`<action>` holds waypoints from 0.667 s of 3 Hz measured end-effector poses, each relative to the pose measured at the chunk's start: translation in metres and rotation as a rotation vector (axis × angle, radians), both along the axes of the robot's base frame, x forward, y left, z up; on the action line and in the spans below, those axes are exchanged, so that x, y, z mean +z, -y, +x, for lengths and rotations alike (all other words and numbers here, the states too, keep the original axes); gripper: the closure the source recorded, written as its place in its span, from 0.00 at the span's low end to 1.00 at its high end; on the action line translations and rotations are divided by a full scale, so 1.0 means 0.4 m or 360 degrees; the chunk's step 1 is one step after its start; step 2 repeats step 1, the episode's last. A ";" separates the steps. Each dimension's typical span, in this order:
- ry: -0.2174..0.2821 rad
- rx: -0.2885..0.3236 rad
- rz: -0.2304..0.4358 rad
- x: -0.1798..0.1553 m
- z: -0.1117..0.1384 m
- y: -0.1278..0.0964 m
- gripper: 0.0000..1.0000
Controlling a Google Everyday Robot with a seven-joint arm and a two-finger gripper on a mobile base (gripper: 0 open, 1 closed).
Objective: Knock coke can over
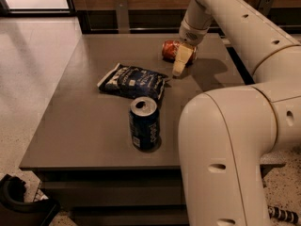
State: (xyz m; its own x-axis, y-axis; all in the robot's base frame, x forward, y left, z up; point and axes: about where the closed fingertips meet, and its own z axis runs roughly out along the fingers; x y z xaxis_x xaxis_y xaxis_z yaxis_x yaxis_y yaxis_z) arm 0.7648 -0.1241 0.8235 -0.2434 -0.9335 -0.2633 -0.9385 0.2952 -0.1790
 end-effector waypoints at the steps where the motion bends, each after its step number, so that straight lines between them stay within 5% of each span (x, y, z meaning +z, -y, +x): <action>1: 0.0000 0.0000 0.0000 0.000 0.000 0.000 0.00; 2: 0.0000 0.0000 0.0000 0.000 0.000 0.000 0.00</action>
Offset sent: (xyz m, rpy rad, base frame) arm 0.0000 0.0000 0.0000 0.0000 0.0000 0.0000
